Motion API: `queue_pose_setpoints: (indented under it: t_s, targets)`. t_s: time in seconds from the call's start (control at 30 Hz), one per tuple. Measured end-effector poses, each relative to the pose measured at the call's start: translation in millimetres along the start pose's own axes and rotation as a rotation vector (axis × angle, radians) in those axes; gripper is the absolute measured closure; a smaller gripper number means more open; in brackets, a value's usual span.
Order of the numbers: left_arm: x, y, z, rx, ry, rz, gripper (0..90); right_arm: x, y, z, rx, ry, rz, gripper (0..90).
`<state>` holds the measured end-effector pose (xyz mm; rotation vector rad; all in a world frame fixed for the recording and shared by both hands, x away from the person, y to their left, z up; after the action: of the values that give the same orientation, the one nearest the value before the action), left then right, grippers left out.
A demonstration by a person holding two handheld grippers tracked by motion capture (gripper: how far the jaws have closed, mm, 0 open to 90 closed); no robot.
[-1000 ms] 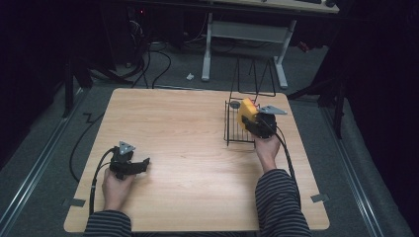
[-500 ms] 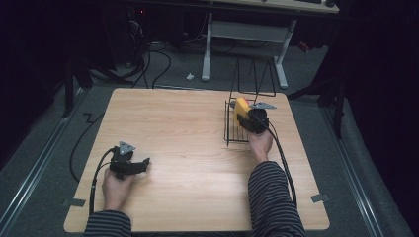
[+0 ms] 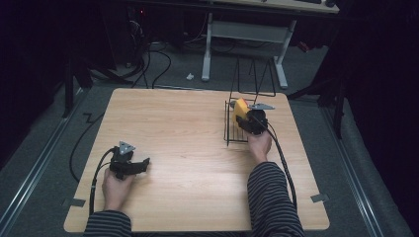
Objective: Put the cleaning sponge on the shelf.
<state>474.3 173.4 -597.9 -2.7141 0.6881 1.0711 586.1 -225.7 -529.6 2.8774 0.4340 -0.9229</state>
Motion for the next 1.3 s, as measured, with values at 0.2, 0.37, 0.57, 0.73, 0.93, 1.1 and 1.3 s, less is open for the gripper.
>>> queue_pose_setpoints:
  t_s: [0.2,0.37,0.57,0.73,0.93,1.1,1.3]
  targets:
    - [0.0,0.0,0.0,0.000,0.000,0.000,22.2,-0.3,0.9,-0.5,0.010,0.007,-0.006,52.9]
    - [0.0,0.1,0.0,0.000,0.000,0.000,22.2,-1.7,1.4,0.7,0.039,-0.006,-0.023,40.0]
    - [0.0,0.0,0.0,0.000,0.000,0.000,22.2,-7.5,2.3,-0.1,0.064,0.006,-0.035,32.9]
    - [0.0,0.1,0.0,0.001,0.000,0.000,22.2,-17.2,2.9,-1.5,0.067,0.011,-0.040,29.1]
    - [0.0,0.1,0.0,0.001,0.000,0.000,22.2,-28.5,3.0,-3.4,0.081,0.017,-0.058,23.7]
    - [0.1,0.1,-0.1,0.001,0.000,0.000,22.2,-37.2,-0.1,-1.9,0.061,0.027,-0.067,23.7]
    - [0.3,0.1,-0.2,0.001,0.000,-0.001,22.2,-50.9,2.3,0.1,0.078,0.044,-0.078,24.2]
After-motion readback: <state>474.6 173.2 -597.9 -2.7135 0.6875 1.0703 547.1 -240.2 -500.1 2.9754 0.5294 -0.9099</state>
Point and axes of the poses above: each handheld gripper's, and its own axes: x roughly forward along the jaws, z roughly out of its underside, y roughly to its right, the point moved 9 cm from there along x, roughly forward along the jaws, and after that the axes turned 2 degrees about z, right-handed, at the moved point
